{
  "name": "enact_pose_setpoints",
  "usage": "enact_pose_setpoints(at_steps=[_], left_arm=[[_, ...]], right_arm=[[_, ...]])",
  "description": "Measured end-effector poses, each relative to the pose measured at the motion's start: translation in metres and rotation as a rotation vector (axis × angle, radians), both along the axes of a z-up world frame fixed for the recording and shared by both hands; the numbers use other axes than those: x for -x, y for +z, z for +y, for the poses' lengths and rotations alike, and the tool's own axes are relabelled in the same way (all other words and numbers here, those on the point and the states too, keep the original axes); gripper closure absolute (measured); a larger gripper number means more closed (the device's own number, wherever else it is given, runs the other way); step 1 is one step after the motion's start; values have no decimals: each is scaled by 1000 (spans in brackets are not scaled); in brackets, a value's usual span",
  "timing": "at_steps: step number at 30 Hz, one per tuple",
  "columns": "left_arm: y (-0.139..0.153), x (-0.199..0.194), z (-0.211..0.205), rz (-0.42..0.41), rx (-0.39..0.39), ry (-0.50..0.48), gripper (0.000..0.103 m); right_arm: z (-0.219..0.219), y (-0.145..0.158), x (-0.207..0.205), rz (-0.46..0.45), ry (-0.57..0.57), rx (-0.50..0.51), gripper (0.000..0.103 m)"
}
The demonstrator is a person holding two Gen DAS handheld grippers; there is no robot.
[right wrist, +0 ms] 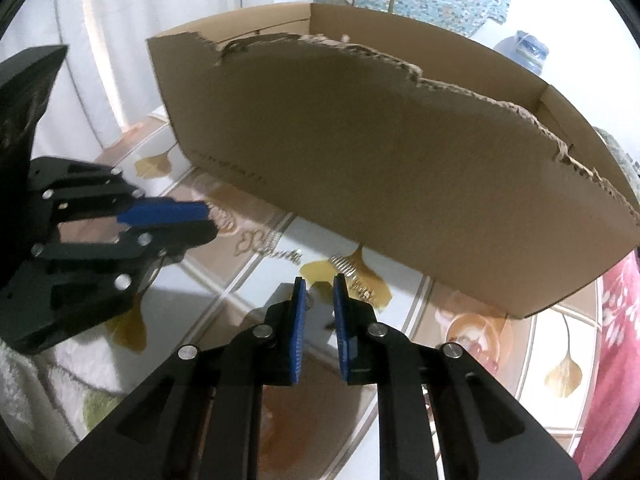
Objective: Organize jewelry
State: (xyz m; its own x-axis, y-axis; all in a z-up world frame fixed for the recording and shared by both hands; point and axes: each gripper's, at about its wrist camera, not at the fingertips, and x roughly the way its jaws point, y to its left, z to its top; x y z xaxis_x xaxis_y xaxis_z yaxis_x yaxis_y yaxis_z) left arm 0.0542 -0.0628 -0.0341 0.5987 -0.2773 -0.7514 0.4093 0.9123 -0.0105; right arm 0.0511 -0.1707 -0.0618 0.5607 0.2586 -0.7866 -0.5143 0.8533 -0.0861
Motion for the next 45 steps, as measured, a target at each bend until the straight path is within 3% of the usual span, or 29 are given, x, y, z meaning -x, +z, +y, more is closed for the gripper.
enact_pose_setpoints(at_steps=[2, 6, 9, 15, 35, 45], left_arm=[[0, 0, 1, -1, 0, -1, 93], [0, 0, 1, 0, -2, -2, 93], [0, 0, 1, 0, -2, -2, 93], [1, -1, 2, -4, -4, -8, 93], [0, -1, 3, -6, -4, -10, 93], [-1, -1, 3, -6, -3, -12, 93]], right_arm=[[0, 1, 4, 0, 2, 2, 89], [-14, 12, 7, 37, -3, -147, 88], [-19, 11, 8, 75, -15, -196, 88], [-17, -2, 3, 115, -35, -195, 88], [1, -4, 7, 57, -9, -85, 88], [-4, -4, 4, 72, -14, -134, 94]])
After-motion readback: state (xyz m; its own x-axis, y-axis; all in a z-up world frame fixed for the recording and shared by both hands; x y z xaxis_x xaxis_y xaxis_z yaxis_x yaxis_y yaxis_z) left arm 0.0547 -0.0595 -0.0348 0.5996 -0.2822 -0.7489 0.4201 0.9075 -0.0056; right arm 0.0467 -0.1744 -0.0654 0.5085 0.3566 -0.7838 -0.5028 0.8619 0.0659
